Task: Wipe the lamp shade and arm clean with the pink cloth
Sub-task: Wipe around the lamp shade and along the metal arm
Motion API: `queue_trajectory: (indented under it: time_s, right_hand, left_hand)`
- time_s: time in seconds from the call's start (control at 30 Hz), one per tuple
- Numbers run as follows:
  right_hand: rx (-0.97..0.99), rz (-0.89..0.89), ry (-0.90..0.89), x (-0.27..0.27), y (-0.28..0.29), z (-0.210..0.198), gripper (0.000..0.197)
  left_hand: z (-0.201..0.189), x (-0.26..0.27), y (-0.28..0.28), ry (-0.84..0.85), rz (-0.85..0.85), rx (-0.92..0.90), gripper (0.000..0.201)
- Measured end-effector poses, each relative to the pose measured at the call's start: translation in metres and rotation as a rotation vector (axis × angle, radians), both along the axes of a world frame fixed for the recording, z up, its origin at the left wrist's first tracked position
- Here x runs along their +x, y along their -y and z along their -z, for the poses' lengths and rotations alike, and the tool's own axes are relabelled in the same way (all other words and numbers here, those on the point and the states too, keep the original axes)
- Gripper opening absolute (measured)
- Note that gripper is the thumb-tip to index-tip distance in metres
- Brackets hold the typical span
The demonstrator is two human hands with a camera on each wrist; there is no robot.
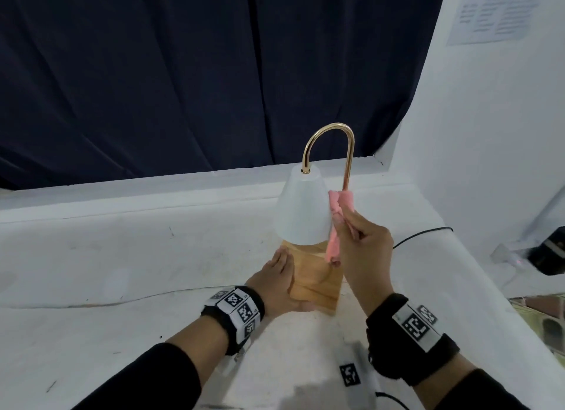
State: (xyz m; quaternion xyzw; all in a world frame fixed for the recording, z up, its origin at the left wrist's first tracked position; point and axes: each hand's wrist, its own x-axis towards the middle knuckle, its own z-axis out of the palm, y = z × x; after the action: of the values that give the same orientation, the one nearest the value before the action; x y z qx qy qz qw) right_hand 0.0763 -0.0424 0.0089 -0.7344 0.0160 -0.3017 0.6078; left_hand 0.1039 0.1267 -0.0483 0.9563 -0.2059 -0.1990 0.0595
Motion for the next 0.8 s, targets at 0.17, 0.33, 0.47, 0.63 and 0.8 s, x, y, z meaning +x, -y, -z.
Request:
queue_trajectory:
  time_s: [0.17, 0.33, 0.47, 0.63, 0.8]
  right_hand:
    - [-0.123, 0.005, 0.168, -0.015, -0.008, -0.006, 0.028]
    - [-0.402, 0.030, 0.459, 0.007, -0.013, -0.021, 0.052]
    - [-0.578, 0.045, 0.537, 0.018, -0.001, -0.005, 0.044]
    - [-0.927, -0.057, 0.510, 0.007, 0.014, 0.012, 0.053]
    - [-1.203, -0.191, 0.459, 0.003, 0.023, -0.003, 0.043]
  left_hand:
    - [-0.001, 0.002, -0.001, 0.016, 0.029, 0.008, 0.115]
    - [-0.002, -0.003, 0.018, 0.030, -0.032, 0.009, 0.110]
    - [-0.002, -0.005, 0.030, 0.039, -0.059, 0.021, 0.099]
    - [0.001, -0.002, 0.031, 0.078, -0.048, 0.039, 0.093]
    - [0.008, -0.003, 0.032, 0.103, 0.005, 0.047, 0.076]
